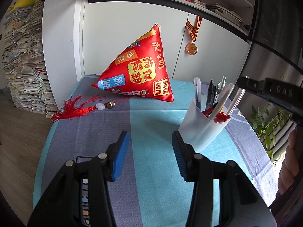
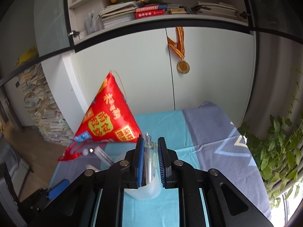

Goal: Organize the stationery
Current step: 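Lower the clear pen into the frosted cup and open the right tool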

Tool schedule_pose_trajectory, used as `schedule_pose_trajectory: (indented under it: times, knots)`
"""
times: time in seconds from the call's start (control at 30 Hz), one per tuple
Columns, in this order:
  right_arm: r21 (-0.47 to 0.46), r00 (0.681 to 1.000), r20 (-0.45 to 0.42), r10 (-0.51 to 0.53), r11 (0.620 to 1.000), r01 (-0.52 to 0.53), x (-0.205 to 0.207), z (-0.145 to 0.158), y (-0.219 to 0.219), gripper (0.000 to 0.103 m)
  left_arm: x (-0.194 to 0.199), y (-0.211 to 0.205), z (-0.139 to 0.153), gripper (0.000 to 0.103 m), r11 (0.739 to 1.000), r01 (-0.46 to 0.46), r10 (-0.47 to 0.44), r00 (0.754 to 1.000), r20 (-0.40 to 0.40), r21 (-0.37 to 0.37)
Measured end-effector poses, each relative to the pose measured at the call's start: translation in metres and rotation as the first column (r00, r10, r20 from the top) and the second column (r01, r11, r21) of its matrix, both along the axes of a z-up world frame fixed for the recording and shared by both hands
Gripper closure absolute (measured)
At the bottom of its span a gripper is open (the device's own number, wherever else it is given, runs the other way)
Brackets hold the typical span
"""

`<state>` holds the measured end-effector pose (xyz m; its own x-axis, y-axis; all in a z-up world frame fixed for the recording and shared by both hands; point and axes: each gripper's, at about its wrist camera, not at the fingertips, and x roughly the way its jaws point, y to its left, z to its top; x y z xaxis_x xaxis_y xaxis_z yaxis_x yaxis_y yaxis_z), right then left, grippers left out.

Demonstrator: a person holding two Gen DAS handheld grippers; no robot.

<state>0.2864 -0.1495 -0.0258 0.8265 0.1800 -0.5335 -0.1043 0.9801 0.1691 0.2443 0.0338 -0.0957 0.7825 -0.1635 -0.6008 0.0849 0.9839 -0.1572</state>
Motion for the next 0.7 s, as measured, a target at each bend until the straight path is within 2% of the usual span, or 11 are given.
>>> schedule_pose_trajectory:
  times: [0.43, 0.7]
  knots:
    - [-0.027, 1.000, -0.012, 0.021, 0.999, -0.022, -0.005, -0.013, 0.010, 0.087, 0.001, -0.003, -0.003, 0.058, 1.000, -0.003, 0.003, 1.000, -0.009, 0.021]
    - [-0.007, 0.998, -0.054, 0.031, 0.999, -0.031, -0.005, -0.023, 0.004, 0.087, 0.001, -0.005, -0.005, 0.058, 0.999, 0.002, -0.002, 1.000, -0.008, 0.041]
